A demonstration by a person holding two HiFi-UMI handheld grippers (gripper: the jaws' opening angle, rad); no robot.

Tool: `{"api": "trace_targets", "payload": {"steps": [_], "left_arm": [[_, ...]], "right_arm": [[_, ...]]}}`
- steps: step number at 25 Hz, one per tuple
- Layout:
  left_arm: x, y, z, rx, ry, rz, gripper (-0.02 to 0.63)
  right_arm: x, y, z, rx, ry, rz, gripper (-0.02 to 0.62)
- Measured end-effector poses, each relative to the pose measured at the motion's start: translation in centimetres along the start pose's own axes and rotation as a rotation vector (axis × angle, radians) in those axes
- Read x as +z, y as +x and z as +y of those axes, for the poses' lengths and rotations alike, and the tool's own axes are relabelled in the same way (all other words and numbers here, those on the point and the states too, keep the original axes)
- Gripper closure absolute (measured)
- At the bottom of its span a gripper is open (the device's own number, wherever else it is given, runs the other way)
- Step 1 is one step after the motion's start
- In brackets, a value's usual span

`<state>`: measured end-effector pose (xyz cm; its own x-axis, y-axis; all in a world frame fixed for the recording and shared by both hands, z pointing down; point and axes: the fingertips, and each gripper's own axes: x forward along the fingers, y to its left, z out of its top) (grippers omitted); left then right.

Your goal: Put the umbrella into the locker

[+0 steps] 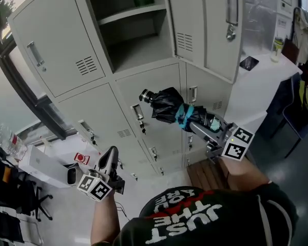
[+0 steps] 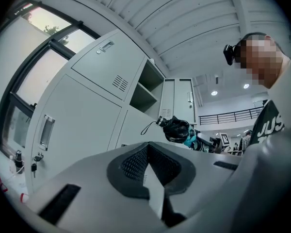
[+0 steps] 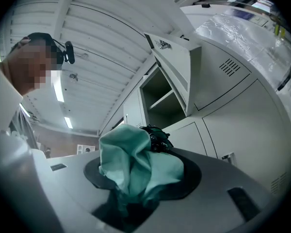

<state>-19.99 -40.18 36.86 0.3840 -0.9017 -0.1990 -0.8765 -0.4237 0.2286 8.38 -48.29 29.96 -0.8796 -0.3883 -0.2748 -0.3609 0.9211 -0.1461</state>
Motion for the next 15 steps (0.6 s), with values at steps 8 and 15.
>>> {"api": "trace_targets", "payload": {"steps": [8, 15], "left_arm": [[4.9, 3.7, 3.3, -0.079, 0.054, -0.028, 0.597], [10.0, 6.8, 4.7, -0.18, 0.109, -0.023, 0.597]], "right_arm": [[1.5, 5.3, -1.1, -0.08, -0.082, -0.027, 0.371], [5.4, 8.8, 1.1, -0.229, -0.242, -0.033, 0.373]]}}
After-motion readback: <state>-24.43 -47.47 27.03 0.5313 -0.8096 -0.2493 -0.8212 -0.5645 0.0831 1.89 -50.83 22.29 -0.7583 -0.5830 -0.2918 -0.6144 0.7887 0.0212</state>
